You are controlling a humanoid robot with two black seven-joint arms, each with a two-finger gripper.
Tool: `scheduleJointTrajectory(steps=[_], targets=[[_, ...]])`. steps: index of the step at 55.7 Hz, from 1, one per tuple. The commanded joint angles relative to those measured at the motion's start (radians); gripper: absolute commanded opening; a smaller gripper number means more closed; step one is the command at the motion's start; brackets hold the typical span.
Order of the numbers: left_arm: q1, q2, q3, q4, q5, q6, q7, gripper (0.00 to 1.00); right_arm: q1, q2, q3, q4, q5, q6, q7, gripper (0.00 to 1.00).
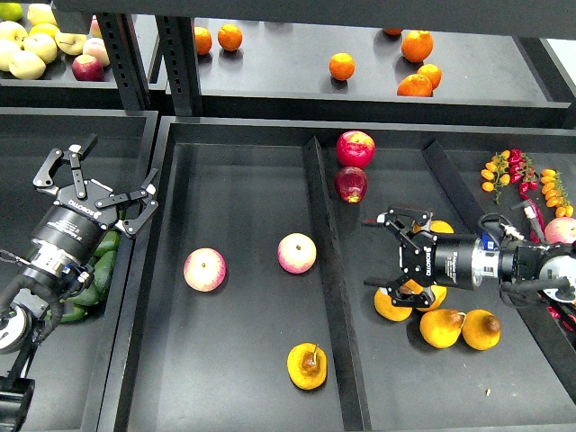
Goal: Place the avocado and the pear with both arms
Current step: 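Move the right gripper toward the yellow pear near the robot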
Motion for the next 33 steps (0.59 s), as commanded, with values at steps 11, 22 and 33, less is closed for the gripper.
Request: scheduleJointTrajectory(steps=[11,22,33], targets=[[0.018,0.0,0.0,-0.002,0.0,-0.003,0.0,1.0,0.229,0.03,-0.365,-0.041,-0.04,0.0,0.0,0.99],[0.025,0.0,0.011,-0.008,0.0,-0.003,0.001,1.0,0.206,0.137,-0.402,-0.088,-0.126,0.0,0.0,1.0],[0.027,0.0,0.015,-0.008,0.0,-0.005,0.0,1.0,0.206,0.233,-0.463,-0.171,-0.156,0.0,0.0,1.0]])
